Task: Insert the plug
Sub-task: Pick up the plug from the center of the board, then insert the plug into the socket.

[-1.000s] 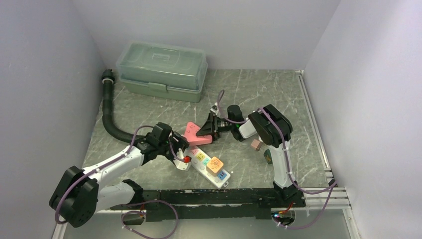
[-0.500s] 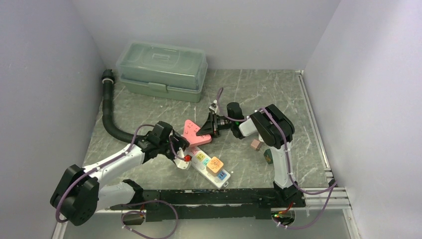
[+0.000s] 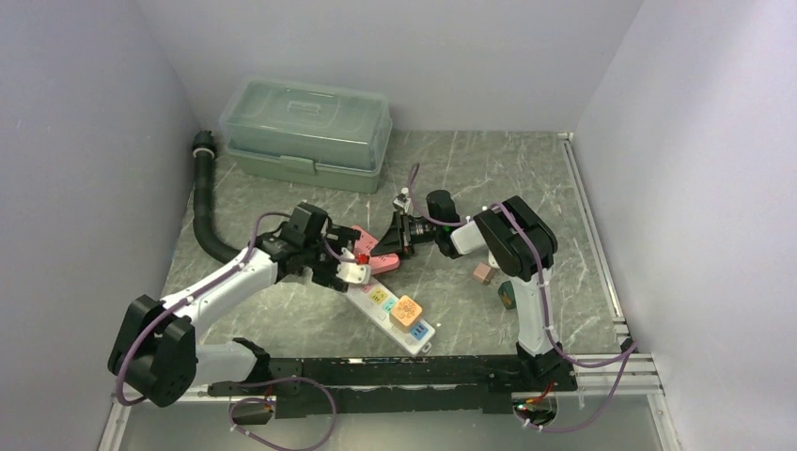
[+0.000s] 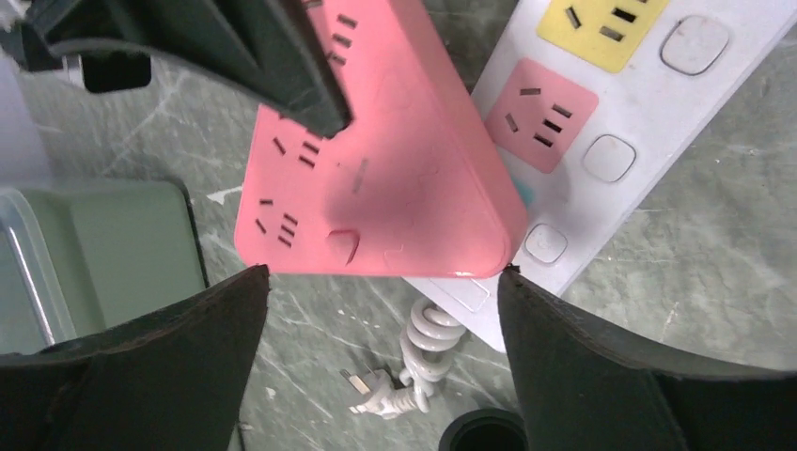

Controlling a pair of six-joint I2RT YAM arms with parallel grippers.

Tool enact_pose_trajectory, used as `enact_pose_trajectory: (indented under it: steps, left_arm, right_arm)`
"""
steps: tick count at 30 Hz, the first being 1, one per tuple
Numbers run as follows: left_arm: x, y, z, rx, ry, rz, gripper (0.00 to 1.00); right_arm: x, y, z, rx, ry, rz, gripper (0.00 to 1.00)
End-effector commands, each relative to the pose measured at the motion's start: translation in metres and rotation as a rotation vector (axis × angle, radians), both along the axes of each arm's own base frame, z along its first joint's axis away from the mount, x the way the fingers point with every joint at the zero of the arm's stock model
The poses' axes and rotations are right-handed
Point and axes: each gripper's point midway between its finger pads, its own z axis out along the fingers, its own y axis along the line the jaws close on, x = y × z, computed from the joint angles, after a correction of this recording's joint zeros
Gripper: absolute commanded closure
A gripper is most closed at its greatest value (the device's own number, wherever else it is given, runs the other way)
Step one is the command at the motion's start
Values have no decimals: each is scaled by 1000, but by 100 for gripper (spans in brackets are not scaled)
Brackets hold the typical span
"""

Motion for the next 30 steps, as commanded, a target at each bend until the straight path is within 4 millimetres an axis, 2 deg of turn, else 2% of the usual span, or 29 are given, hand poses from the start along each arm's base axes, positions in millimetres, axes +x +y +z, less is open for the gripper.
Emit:
enact_pose_trajectory:
  steps: [1, 4, 10, 13, 16, 21, 29, 30]
  left_arm:
    - [1, -12, 24, -108, 111, 32, 13]
    - [2, -12, 27, -108, 141, 33, 29]
    - [-7, -20, 30, -123, 198, -7, 37]
    - [-20, -21, 27, -102, 245, -43, 44]
    - [-32, -23, 19, -80, 279, -70, 47]
    - [-37, -23, -1, -25, 283, -119, 53]
    - [-37, -13, -32, 77, 317, -143, 72]
    - [-38, -12, -35, 87, 321, -147, 73]
  right_arm:
    - [7, -2, -21, -86, -89, -32, 80]
    - [7, -4, -25, -117, -102, -37, 80]
    - [10, -5, -26, -138, -112, -45, 80]
    - [11, -5, -26, -148, -114, -53, 80]
    - [13, -5, -27, -156, -117, -59, 80]
    - [13, -6, -31, -170, -104, -63, 80]
    - [8, -12, -50, -210, -84, -67, 80]
    - [7, -14, -53, -215, -77, -68, 61]
